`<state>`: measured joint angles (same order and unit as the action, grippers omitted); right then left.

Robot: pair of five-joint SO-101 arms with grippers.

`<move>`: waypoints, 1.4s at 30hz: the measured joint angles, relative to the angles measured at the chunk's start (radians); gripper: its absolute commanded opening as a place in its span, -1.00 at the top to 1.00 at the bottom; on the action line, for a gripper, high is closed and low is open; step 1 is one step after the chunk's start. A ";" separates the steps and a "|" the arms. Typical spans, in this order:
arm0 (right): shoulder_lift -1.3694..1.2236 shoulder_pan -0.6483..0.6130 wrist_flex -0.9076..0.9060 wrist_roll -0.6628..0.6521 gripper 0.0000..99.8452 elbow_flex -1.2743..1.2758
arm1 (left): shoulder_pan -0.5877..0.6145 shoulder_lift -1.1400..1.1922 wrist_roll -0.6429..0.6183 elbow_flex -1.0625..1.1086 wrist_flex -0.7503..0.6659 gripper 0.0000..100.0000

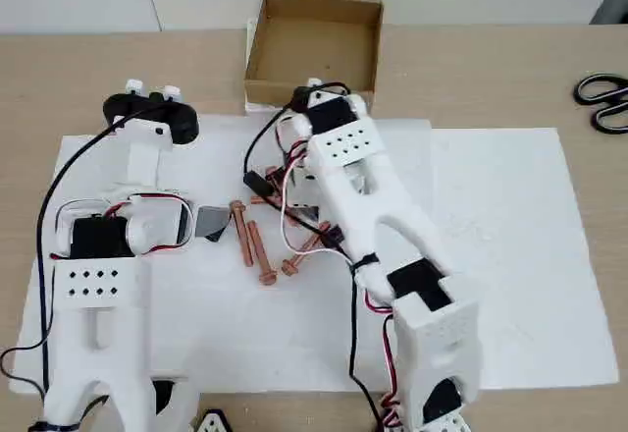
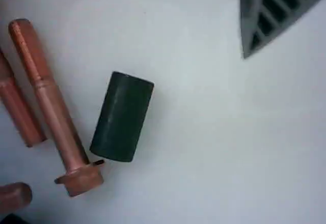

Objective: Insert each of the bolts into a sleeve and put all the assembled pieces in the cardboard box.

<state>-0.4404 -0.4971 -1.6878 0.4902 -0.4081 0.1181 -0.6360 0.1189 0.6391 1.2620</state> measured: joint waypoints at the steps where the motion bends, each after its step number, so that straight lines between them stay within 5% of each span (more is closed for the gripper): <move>1: 0.000 -0.002 0.000 0.002 0.54 -0.008 | 0.000 0.000 0.000 0.000 0.000 0.33; 12: 0.000 -0.002 0.000 0.014 0.54 -0.014 | 0.000 0.000 0.000 0.000 0.000 0.33; 22: 0.000 0.011 -0.008 0.219 0.54 -0.014 | 0.000 0.000 0.000 0.002 -0.012 0.33; 42: -0.163 0.008 0.020 0.265 0.54 0.041 | 0.000 0.000 0.000 0.029 -0.018 0.33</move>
<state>-0.6030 -0.4895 -1.6678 0.7557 -0.3667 0.1181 -0.6360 0.1189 0.6682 1.2436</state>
